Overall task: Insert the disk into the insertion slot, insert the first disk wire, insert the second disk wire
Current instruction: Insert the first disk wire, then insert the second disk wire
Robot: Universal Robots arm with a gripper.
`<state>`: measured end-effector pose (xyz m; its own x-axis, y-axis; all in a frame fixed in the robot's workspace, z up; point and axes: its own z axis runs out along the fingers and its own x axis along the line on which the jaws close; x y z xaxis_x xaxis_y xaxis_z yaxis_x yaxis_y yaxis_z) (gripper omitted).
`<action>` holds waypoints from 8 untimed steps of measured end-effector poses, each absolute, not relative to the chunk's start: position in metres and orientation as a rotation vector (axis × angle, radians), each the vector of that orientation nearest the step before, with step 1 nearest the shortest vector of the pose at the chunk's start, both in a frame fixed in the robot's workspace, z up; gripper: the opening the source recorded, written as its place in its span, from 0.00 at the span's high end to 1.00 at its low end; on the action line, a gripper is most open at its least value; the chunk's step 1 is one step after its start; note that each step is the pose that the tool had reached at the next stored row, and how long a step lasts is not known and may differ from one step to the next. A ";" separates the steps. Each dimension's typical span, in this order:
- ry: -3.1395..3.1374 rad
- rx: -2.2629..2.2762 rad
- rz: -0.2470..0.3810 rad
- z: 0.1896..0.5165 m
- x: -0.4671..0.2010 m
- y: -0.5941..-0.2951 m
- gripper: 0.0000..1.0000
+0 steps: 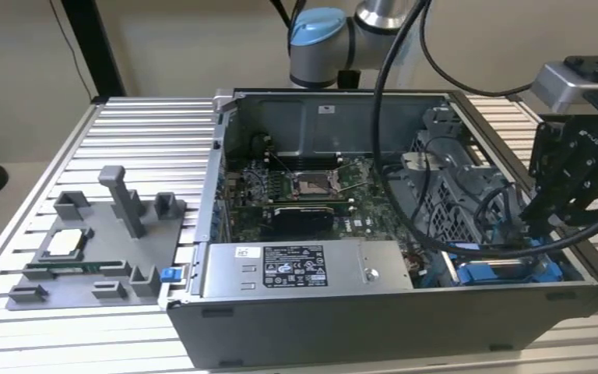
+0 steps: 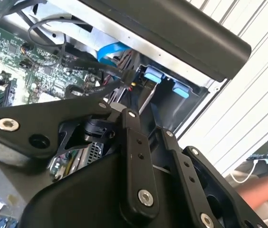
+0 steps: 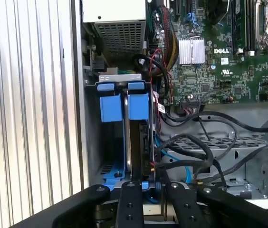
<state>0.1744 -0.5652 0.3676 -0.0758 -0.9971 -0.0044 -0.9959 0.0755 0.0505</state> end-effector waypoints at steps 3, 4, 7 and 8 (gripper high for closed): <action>-2.277 2.111 -0.069 0.368 0.182 -0.565 0.00; -2.276 2.110 -0.071 0.368 0.184 -0.565 0.00; -2.272 2.106 -0.078 0.368 0.190 -0.565 0.00; -2.271 2.105 -0.081 0.368 0.192 -0.564 0.00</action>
<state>0.1917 -0.5645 0.3680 -0.0760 -0.9971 -0.0031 -0.9948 0.0756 0.0682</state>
